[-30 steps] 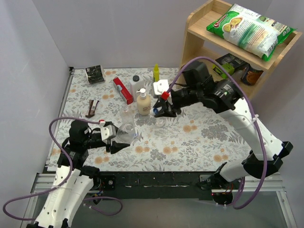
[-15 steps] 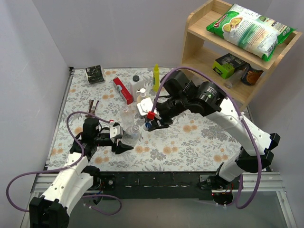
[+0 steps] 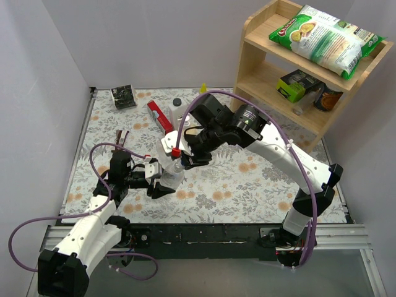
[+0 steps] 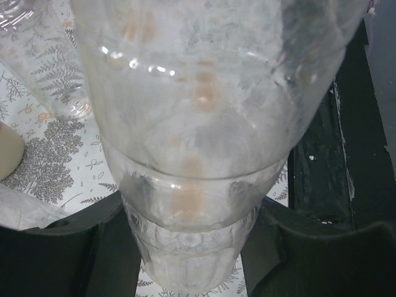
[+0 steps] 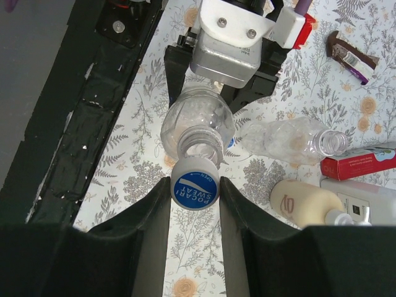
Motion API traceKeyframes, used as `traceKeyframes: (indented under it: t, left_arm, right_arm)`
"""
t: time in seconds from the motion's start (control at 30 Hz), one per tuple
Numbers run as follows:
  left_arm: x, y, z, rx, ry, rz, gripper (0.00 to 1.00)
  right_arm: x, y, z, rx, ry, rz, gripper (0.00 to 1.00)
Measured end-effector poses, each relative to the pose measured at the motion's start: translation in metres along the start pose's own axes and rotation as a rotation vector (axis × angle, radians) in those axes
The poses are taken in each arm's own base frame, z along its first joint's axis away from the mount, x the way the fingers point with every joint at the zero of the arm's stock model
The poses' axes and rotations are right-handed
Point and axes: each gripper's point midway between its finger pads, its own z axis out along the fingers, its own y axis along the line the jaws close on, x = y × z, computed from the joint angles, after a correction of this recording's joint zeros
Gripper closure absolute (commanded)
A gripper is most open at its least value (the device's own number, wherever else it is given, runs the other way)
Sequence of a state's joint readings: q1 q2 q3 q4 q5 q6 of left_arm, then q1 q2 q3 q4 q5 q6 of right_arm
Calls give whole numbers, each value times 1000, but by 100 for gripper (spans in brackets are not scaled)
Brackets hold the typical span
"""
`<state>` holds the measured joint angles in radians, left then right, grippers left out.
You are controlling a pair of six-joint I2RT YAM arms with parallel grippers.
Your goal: Screw on the bottle caps
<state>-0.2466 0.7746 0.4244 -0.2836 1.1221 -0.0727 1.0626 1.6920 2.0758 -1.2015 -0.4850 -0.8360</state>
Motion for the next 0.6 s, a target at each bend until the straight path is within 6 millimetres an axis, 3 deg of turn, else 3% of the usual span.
traceKeyframes:
  t: [0.6]
  left_arm:
    - [0, 7, -1, -27, 21, 52, 100]
  right_arm:
    - [0, -4, 9, 18, 14, -97, 96]
